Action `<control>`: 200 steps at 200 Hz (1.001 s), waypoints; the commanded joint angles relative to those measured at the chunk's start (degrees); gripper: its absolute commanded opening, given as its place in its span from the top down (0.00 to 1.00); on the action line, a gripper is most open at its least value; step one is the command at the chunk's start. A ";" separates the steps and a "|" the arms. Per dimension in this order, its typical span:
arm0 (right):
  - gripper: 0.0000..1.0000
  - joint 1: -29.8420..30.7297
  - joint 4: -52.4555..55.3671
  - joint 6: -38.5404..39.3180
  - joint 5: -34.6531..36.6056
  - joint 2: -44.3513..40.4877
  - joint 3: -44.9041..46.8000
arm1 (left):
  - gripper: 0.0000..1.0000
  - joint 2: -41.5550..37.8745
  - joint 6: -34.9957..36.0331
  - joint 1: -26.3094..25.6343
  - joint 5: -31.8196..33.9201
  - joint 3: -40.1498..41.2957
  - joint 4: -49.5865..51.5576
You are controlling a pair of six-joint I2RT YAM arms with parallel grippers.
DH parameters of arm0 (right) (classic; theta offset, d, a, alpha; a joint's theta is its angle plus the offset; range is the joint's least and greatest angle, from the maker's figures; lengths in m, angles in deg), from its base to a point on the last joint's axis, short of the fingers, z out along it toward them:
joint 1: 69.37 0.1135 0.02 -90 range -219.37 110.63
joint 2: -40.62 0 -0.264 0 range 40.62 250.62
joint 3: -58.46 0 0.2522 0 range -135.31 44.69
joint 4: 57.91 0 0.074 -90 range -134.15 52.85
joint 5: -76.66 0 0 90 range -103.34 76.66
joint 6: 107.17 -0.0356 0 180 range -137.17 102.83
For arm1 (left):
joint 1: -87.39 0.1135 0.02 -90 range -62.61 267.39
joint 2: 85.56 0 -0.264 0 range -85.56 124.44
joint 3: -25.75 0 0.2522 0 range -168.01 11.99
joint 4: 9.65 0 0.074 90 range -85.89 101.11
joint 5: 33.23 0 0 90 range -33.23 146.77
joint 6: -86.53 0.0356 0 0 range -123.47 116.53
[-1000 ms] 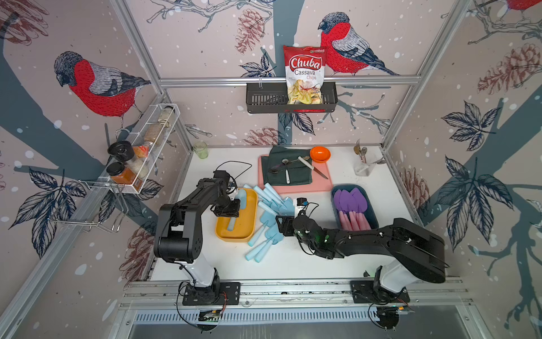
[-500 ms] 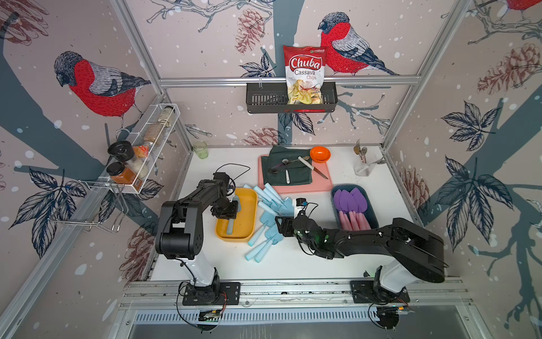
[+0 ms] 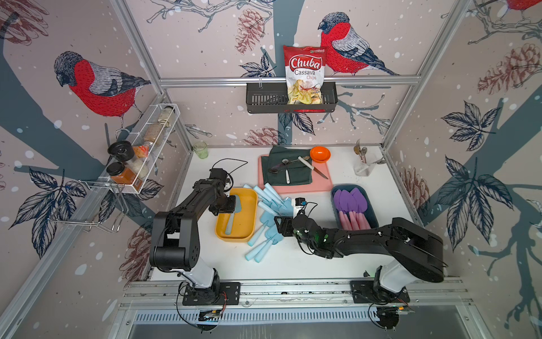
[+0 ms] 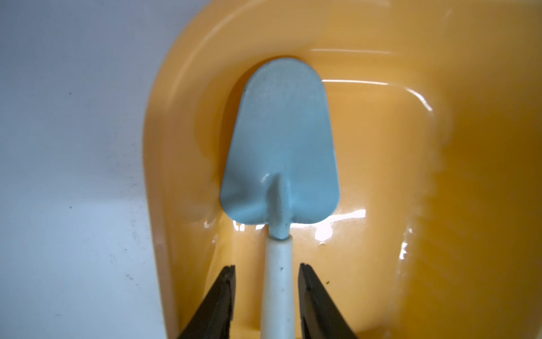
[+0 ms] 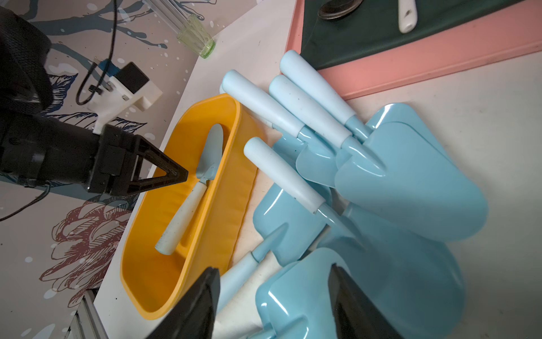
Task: Sort the small shovels by color and place them into the storage box
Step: Place the shovel in the storage box, then pick up the shovel from the center of the board.
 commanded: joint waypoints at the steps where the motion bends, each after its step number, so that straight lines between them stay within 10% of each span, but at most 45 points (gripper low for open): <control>1: 0.37 -1.04 0.48 0.24 -0.77 -1.47 0.14 | 0.60 -2.38 0.02 -0.06 -6.70 -0.85 -0.37; 132: 0.40 -6.51 9.11 -1.47 -0.67 -17.98 10.07 | 0.62 -6.17 5.10 -33.04 -2.60 2.32 -2.69; 200: 0.40 -6.16 8.63 -2.74 -0.33 -19.35 12.37 | 0.63 -0.76 4.66 -34.87 10.41 2.35 -3.98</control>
